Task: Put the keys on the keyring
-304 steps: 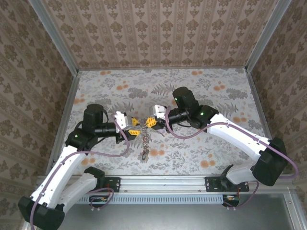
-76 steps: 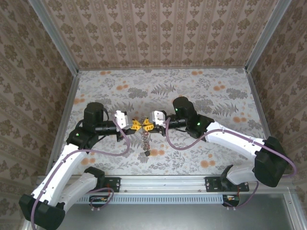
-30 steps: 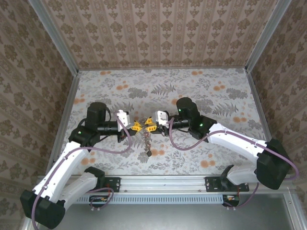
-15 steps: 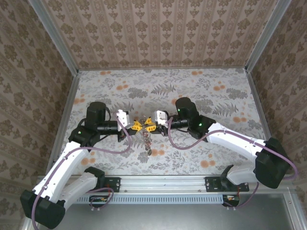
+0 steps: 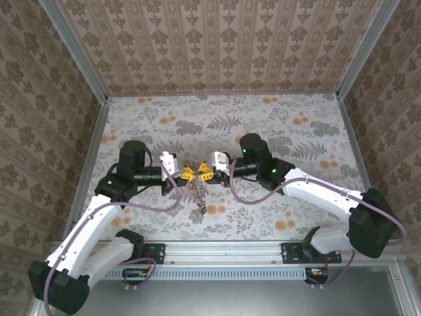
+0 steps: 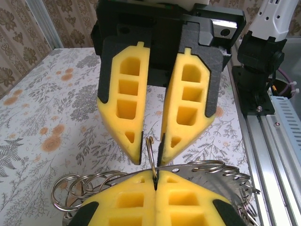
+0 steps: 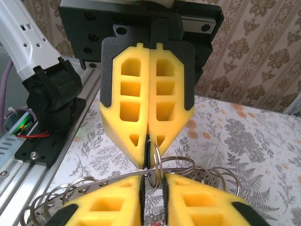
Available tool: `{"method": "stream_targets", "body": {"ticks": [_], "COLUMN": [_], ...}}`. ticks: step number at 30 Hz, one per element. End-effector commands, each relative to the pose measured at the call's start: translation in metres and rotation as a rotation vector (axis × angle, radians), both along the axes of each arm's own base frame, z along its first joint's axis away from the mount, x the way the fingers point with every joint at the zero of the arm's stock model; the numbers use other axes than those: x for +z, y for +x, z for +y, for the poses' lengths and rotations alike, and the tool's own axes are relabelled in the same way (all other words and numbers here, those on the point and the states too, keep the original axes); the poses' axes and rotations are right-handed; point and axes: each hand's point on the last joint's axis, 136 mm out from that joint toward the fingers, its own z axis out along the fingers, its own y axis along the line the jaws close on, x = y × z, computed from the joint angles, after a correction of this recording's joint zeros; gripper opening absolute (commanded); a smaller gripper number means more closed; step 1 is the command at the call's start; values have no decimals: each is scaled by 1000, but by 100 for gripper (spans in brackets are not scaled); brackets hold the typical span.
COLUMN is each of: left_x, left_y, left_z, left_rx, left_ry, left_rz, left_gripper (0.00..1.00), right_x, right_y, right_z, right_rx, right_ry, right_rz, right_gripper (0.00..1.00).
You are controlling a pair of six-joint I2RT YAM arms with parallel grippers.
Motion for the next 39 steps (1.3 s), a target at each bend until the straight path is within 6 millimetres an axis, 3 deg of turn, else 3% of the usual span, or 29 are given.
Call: {"method": "stream_targets", "body": {"ticks": [1, 5, 10, 23, 28, 35, 39], "left_x": [11, 9, 9, -3, -5, -6, -5], "left_y": [-4, -3, 3, 18, 16, 18, 16], "left_z": [-2, -2, -1, 0, -2, -4, -5], "left_rx": [-29, -26, 11, 82, 65, 58, 44], "left_ry": [-43, -39, -33, 0, 6, 3, -4], "left_rz": [-43, -40, -48, 8, 28, 34, 28], "left_gripper": [0, 0, 0, 18, 13, 14, 1], "right_x": [15, 16, 15, 19, 15, 13, 15], "right_y": [-5, -5, -5, -3, -4, -8, -9], "right_z": [4, 6, 8, 9, 8, 12, 14], "right_rx": [37, 44, 55, 40, 35, 26, 30], "right_ry": [31, 35, 28, 44, 5, -72, -93], "right_rz": [-10, -9, 3, -17, -41, -99, -118], "right_gripper": [17, 17, 0, 0, 0, 0, 0]}}
